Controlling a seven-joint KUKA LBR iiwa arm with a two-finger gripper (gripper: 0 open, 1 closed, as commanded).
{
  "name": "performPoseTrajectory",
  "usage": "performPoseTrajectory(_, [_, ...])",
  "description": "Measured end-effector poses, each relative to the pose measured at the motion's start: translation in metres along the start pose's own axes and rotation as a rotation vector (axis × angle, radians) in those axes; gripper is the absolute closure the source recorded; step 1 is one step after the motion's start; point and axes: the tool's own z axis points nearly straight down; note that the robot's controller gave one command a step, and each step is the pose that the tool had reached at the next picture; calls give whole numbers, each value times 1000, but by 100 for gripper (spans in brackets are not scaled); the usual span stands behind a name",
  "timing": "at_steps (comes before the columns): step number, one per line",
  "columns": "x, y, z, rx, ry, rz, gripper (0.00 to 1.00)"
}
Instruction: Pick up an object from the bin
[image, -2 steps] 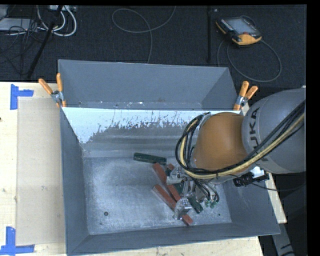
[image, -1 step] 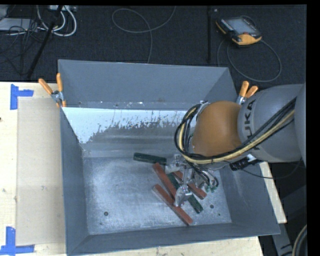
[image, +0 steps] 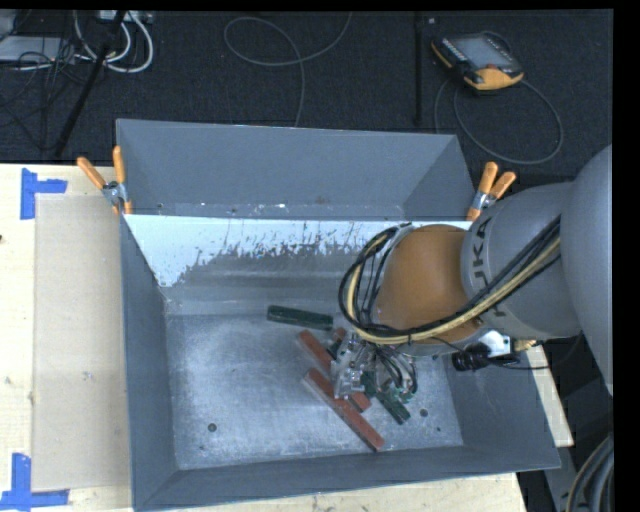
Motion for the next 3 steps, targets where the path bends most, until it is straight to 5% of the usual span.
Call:
performPoseTrajectory(1, [2, 1, 2, -1, 4, 0, 0])
performPoseTrajectory(2, [2, 1, 2, -1, 3, 0, 0])
performPoseTrajectory(3, [-16, 18, 9, 2, 16, -130, 100])
